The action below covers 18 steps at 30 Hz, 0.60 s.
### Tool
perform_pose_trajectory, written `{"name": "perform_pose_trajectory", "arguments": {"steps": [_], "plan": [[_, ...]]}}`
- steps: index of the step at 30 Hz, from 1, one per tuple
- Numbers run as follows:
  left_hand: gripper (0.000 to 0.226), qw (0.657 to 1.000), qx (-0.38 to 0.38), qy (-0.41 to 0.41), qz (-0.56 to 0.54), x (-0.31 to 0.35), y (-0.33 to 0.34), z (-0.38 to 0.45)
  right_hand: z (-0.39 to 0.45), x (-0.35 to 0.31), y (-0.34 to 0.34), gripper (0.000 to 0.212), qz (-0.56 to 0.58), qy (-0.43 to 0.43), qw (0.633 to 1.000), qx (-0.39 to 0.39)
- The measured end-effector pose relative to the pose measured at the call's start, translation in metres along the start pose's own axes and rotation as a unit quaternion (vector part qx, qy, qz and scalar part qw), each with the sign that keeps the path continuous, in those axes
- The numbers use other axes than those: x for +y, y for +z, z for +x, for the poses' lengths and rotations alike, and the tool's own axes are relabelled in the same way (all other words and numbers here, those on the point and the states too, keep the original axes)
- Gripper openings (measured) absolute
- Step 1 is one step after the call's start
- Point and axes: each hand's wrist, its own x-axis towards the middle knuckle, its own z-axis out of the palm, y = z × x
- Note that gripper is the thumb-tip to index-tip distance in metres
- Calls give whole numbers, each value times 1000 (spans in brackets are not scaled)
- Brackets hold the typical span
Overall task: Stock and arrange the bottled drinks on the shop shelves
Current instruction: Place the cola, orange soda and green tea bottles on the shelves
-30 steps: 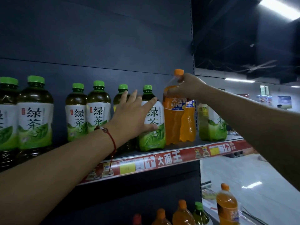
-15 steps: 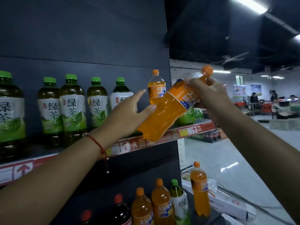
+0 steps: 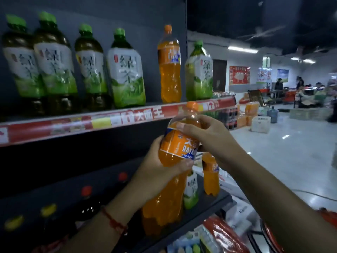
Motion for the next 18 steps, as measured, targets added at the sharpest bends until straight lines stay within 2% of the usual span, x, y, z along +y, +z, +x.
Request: {"name": "perform_pose_trajectory", "arguments": {"steps": [5,10,14,16,18], "plan": [[69,992,70,-50,-93,-82,12,-22,-25,63,34,49,11,60,998,-32],[46,962,124,-99,-221,-141,11,-41,-74,122,65,56,69,163,977,-118],[61,935,122,-141,-302,-176,6,-49,-108,161,90,40,106,227,949,-194],[68,933,110,-157,-306,-190,6,-52,-118,180,102,53,102,230,945,-208],[73,933,113,-172,-294,-202,5,-53,-124,198,111,63,90,226,951,-190]]}}
